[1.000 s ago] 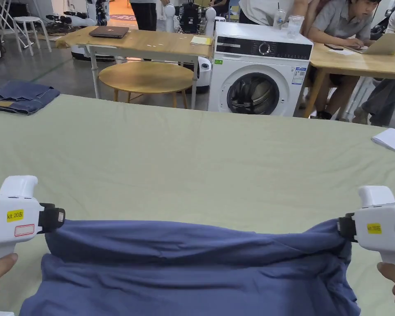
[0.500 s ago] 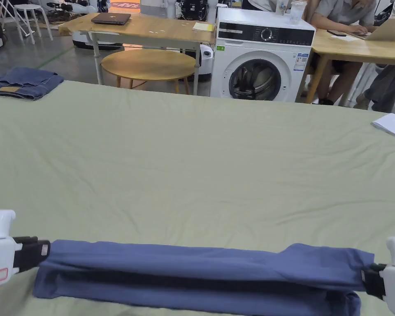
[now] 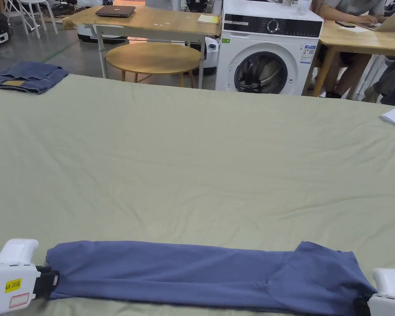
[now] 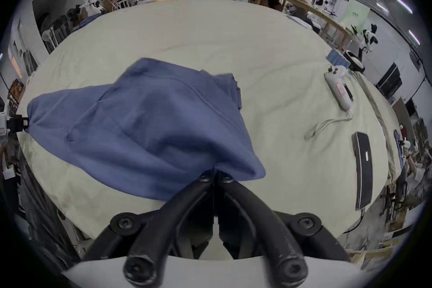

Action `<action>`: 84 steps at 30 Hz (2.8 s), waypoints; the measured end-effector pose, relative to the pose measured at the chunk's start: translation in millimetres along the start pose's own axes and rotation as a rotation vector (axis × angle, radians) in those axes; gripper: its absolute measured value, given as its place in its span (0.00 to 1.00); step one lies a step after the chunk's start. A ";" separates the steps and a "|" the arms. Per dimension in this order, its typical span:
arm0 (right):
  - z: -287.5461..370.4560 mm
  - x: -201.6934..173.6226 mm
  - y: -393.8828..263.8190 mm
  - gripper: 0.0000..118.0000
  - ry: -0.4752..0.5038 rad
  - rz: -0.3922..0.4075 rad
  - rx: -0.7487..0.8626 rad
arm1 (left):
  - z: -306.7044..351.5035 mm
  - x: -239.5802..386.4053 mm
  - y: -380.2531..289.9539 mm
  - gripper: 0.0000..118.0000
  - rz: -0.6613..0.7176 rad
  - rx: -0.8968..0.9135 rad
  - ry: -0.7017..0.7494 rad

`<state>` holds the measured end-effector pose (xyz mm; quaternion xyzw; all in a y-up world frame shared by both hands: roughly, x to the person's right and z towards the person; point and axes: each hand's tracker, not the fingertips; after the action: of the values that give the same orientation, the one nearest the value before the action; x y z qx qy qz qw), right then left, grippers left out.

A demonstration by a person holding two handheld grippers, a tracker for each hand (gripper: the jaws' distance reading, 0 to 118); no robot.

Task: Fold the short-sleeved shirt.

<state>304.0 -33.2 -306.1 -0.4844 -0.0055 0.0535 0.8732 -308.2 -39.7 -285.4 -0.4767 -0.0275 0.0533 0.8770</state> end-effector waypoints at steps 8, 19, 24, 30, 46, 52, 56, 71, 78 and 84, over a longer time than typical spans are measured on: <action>41.3 -35.5 22.9 0.47 -0.054 0.046 0.270 | 26.2 36.4 28.9 0.24 -0.031 0.211 0.025; 76.7 -124.5 62.5 0.12 0.004 -0.084 0.814 | 58.9 116.0 63.7 0.19 -0.091 0.727 0.048; 83.4 -145.2 71.4 0.00 0.032 -0.095 0.886 | 76.8 137.0 66.1 0.00 -0.119 0.912 0.122; 97.6 -159.9 77.1 0.00 0.057 -0.084 0.952 | 95.3 131.2 67.9 0.00 -0.134 0.898 0.144; 84.2 -167.8 84.7 0.00 0.085 0.004 0.905 | 27.6 -68.7 58.3 0.24 0.312 0.094 -0.348; 84.3 -172.7 82.1 0.00 0.084 0.000 0.856 | 4.7 -95.4 46.1 0.54 0.354 -0.048 -0.482; 82.0 -169.2 81.1 0.00 0.088 -0.010 0.834 | -22.3 -106.8 31.4 0.69 0.418 -0.150 -0.616; 83.6 -169.0 83.2 0.00 0.088 0.021 0.813 | -69.9 -67.0 8.2 0.07 0.548 -0.164 -0.776; 81.4 -168.5 81.0 0.00 0.094 0.024 0.800 | -32.8 -68.0 26.7 0.05 0.459 -0.086 -0.682; 78.0 -163.7 82.1 0.00 0.100 0.020 0.797 | 13.3 -78.7 52.1 0.04 0.391 -0.004 -0.595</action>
<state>129.3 59.7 -327.3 -0.1096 0.0627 0.0363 0.9913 -391.2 -9.9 -321.7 -0.4384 -0.1900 0.3565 0.8029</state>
